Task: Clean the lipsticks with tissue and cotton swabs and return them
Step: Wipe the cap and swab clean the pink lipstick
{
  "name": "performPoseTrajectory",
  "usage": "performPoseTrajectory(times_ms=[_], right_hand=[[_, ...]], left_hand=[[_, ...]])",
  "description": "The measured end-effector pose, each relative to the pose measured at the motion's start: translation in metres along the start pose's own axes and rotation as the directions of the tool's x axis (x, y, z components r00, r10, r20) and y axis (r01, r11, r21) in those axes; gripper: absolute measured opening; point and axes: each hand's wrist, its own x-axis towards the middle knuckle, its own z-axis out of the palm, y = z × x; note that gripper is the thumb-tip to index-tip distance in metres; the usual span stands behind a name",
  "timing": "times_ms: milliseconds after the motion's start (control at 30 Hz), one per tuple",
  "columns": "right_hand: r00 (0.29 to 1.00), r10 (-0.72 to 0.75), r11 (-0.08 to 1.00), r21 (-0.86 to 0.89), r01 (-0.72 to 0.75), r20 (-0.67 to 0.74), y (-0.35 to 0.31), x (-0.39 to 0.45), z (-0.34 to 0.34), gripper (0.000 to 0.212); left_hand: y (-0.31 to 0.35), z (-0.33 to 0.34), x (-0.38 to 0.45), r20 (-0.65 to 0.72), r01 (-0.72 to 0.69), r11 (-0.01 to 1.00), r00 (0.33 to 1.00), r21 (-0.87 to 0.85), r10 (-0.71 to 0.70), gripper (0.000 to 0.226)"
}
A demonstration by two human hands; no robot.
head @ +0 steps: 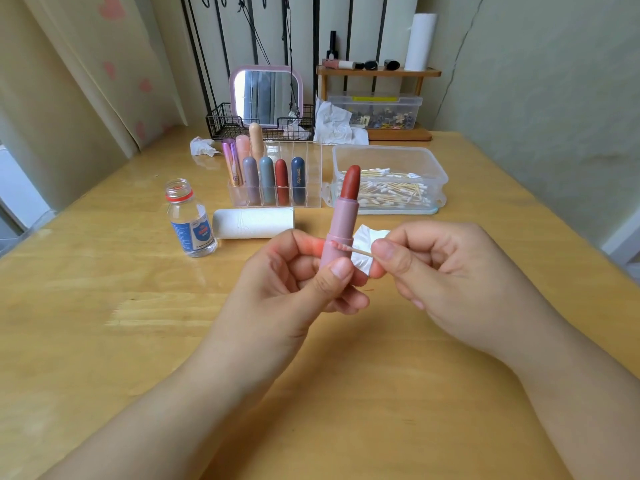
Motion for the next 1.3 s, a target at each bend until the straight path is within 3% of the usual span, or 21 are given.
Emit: performPoseTrajectory(times_ms=[467,567,767,1000,1100,1300], right_hand=[[0.996,0.044,0.994,0.100,-0.036,-0.077,0.004,0.002,-0.001,0.021],[0.997,0.023,0.996,0.093,-0.016,-0.067,0.002,0.001,0.001,0.020],[0.986,0.003,0.999,0.044,0.004,-0.168,0.010,0.004,-0.011,0.021],[0.991,-0.032,0.996,0.076,0.042,-0.129,0.002,0.001,0.002,0.020],[0.987,-0.015,0.998,0.053,0.024,-0.162,0.007,0.002,-0.004,0.026],[0.983,0.010,0.999,0.050,0.000,-0.186,0.011,0.003,-0.008,0.017]], left_hand=[[0.000,-0.003,0.000,0.055,0.038,0.998,0.998,-0.043,-0.036,0.020],[-0.001,-0.001,-0.001,0.100,0.036,0.998,0.995,-0.053,-0.030,0.034],[0.002,-0.003,-0.001,0.089,0.035,0.996,0.996,-0.087,-0.027,0.024],[0.000,-0.001,-0.002,0.126,0.053,0.997,0.991,-0.052,-0.046,0.035],[-0.002,-0.002,-0.001,0.127,0.059,0.996,0.991,-0.070,-0.050,0.018],[0.000,-0.001,-0.001,0.135,0.073,0.989,0.989,-0.132,-0.055,0.028]])
